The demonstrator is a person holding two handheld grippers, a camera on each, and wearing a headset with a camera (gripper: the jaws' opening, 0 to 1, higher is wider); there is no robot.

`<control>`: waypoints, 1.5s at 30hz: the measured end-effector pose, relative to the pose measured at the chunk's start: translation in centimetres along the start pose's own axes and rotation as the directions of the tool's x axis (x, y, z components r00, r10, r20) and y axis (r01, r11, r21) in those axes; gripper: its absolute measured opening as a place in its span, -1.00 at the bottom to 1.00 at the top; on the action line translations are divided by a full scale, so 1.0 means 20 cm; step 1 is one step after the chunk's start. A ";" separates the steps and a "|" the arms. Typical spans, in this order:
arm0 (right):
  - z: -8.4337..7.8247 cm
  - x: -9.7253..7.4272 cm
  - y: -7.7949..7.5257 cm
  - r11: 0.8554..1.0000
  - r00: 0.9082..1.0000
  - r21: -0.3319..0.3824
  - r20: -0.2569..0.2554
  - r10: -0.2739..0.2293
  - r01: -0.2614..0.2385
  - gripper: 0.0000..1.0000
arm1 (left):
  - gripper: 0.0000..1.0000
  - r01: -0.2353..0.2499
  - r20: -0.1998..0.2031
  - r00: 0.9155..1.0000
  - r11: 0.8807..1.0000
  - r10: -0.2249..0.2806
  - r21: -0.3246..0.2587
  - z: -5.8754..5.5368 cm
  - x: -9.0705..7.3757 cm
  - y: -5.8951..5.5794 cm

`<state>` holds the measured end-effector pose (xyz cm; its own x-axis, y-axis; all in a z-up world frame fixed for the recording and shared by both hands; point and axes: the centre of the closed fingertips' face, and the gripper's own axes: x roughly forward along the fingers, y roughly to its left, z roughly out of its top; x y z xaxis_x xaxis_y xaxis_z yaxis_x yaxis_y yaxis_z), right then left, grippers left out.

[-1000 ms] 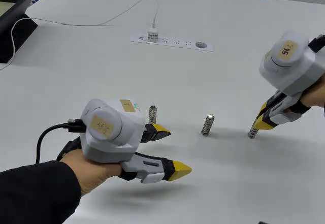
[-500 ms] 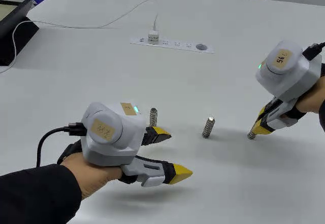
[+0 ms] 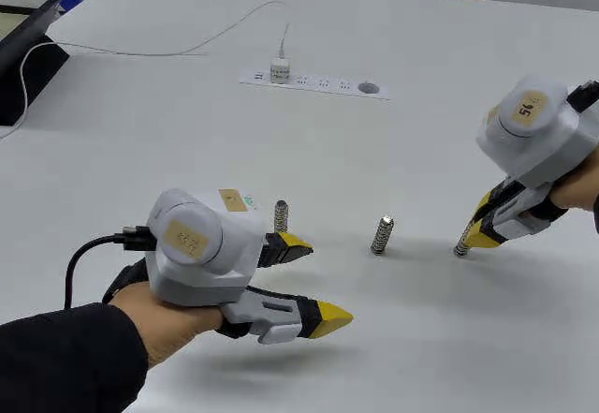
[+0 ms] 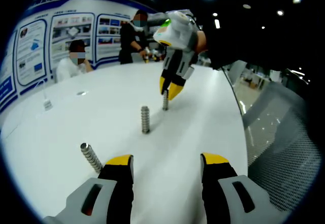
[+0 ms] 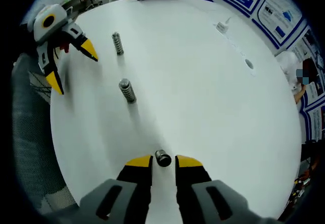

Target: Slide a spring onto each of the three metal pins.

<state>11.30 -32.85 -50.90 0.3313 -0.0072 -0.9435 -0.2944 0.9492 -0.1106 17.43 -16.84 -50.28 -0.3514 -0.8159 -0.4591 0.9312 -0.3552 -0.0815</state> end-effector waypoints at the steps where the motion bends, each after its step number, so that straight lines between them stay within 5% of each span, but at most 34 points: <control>1: 0.00 -0.01 0.00 1.000 1.000 0.001 0.005 -0.003 0.003 -0.62 | 0.08 0.000 0.000 1.000 1.000 0.000 0.000 0.00 0.00 0.00; 20: -0.05 -0.11 0.03 0.995 0.989 0.091 0.136 -0.061 0.049 -0.53 | 0.09 -0.013 0.007 1.000 1.000 0.013 -0.007 0.00 -0.03 0.02; 29: -0.04 -0.16 0.05 0.985 0.966 0.167 0.245 -0.081 0.040 -0.47 | 0.10 -0.026 0.019 0.999 1.000 0.026 -0.014 0.01 -0.06 0.04; 45: -0.10 -0.17 0.13 0.973 0.931 0.229 0.348 -0.112 0.032 -0.35 | 0.12 -0.058 0.032 0.998 0.998 0.059 -0.031 0.01 -0.12 0.08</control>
<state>7.62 -31.03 -48.51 0.6534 -0.0039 -0.7570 -0.0707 0.9953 -0.0662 19.82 -15.62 -49.19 -0.2988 -0.8496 -0.4347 0.9526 -0.2931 -0.0819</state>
